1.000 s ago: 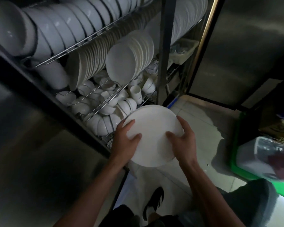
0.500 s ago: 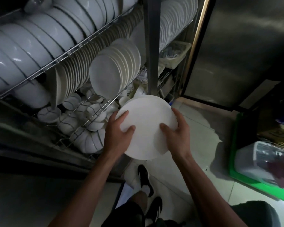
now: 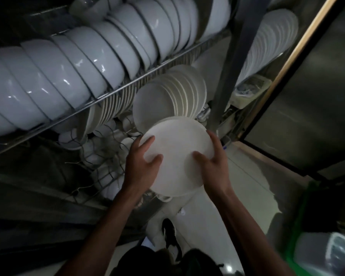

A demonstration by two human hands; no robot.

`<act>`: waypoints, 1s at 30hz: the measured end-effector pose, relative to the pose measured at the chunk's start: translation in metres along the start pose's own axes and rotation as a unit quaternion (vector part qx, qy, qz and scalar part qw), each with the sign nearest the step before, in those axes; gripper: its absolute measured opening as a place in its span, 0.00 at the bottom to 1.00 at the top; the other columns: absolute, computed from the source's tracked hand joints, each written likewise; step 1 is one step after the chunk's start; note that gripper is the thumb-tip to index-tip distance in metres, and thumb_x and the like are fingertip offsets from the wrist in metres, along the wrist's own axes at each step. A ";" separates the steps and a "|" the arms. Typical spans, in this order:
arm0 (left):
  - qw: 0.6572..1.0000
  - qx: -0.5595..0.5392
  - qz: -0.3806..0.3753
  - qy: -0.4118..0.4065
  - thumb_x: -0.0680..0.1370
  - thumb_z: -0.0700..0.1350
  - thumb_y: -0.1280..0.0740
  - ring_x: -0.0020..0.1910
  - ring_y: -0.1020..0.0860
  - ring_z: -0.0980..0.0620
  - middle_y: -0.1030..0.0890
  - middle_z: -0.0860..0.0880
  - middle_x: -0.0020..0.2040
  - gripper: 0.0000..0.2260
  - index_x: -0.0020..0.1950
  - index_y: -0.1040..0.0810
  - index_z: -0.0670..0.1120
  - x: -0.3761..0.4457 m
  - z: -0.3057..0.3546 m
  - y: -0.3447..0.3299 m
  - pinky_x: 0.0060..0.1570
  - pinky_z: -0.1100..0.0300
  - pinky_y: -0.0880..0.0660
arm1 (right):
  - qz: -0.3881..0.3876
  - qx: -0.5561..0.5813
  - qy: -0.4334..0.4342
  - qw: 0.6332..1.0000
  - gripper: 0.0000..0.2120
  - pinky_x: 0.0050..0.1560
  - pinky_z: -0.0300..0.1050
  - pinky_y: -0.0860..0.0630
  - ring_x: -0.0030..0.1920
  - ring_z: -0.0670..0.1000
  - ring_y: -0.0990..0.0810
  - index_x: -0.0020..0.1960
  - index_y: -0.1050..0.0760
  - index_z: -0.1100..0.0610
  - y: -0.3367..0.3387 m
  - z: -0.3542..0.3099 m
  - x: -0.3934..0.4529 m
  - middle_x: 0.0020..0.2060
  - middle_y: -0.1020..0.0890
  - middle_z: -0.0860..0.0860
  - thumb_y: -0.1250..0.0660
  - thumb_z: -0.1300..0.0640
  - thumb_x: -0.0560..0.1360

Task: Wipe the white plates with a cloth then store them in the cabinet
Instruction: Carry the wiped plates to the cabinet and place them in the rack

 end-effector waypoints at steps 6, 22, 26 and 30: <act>0.997 -0.018 0.054 0.045 0.71 0.44 0.27 0.70 0.30 0.51 0.29 0.49 0.73 0.26 0.70 0.23 0.52 0.024 -0.015 0.024 0.68 0.58 0.32 | -0.088 -0.039 0.018 0.995 0.31 0.55 0.53 0.20 0.62 0.48 0.25 0.73 0.36 0.37 -0.039 -0.013 0.031 0.65 0.27 0.40 0.33 0.61 0.77; 0.985 -0.030 0.139 0.094 0.76 0.37 0.28 0.72 0.31 0.48 0.30 0.43 0.72 0.24 0.73 0.27 0.42 0.055 -0.022 0.023 0.73 0.55 0.35 | -0.184 -0.048 0.123 0.974 0.35 0.72 0.46 0.31 0.70 0.45 0.30 0.75 0.33 0.53 -0.097 -0.046 0.096 0.70 0.27 0.47 0.38 0.76 0.72; 0.982 0.089 0.149 0.070 0.76 0.40 0.27 0.74 0.33 0.43 0.28 0.39 0.72 0.21 0.69 0.22 0.42 0.060 -0.016 0.016 0.73 0.50 0.36 | -0.198 -0.050 0.167 0.965 0.37 0.72 0.51 0.31 0.70 0.49 0.28 0.74 0.30 0.56 -0.107 -0.051 0.100 0.69 0.25 0.52 0.41 0.80 0.68; 0.973 0.128 0.191 0.015 0.75 0.42 0.28 0.64 0.24 0.43 0.22 0.43 0.62 0.13 0.60 0.16 0.44 0.051 -0.005 0.000 0.66 0.47 0.29 | -0.187 -0.041 0.169 0.967 0.37 0.72 0.51 0.31 0.71 0.49 0.28 0.73 0.29 0.57 -0.112 -0.047 0.105 0.69 0.25 0.53 0.41 0.80 0.68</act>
Point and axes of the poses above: each hand's wrist, its own x-axis towards the middle knuckle, its own y-axis out of the back of the hand, z = x × y, the point moved 1 cm from there along x, towards the middle knuckle
